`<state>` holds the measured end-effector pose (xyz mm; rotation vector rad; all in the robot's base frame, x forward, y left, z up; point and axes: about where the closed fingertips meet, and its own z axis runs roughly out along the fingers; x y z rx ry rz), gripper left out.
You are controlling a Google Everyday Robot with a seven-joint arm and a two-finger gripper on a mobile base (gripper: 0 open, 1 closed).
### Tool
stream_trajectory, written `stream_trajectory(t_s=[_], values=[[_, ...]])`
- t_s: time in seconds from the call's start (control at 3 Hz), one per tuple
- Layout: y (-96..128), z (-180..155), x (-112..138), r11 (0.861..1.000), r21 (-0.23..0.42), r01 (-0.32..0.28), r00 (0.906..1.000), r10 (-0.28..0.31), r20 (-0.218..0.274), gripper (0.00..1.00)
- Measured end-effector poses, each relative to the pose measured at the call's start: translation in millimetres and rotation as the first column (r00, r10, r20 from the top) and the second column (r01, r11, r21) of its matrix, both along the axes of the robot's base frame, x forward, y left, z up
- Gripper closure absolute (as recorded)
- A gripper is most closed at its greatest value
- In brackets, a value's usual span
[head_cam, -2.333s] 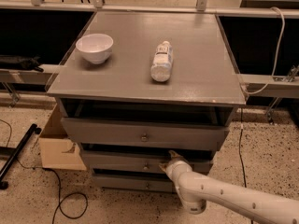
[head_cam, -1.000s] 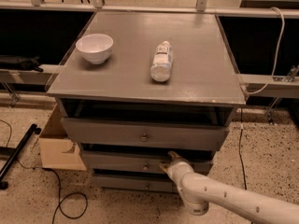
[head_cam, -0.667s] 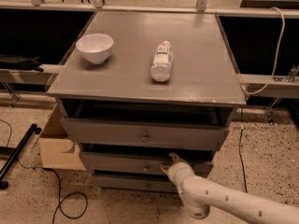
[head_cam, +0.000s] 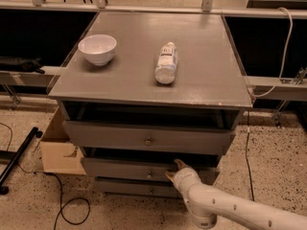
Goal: Open middle drawer
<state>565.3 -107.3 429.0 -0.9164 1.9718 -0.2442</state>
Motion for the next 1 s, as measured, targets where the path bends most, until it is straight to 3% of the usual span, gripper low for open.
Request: stream_trajectory(t_s=[1.0], values=[[-0.4,-6.4,-27.4,1.000,0.015,-0.005,1.0000,0.006,-0.004,1.00]])
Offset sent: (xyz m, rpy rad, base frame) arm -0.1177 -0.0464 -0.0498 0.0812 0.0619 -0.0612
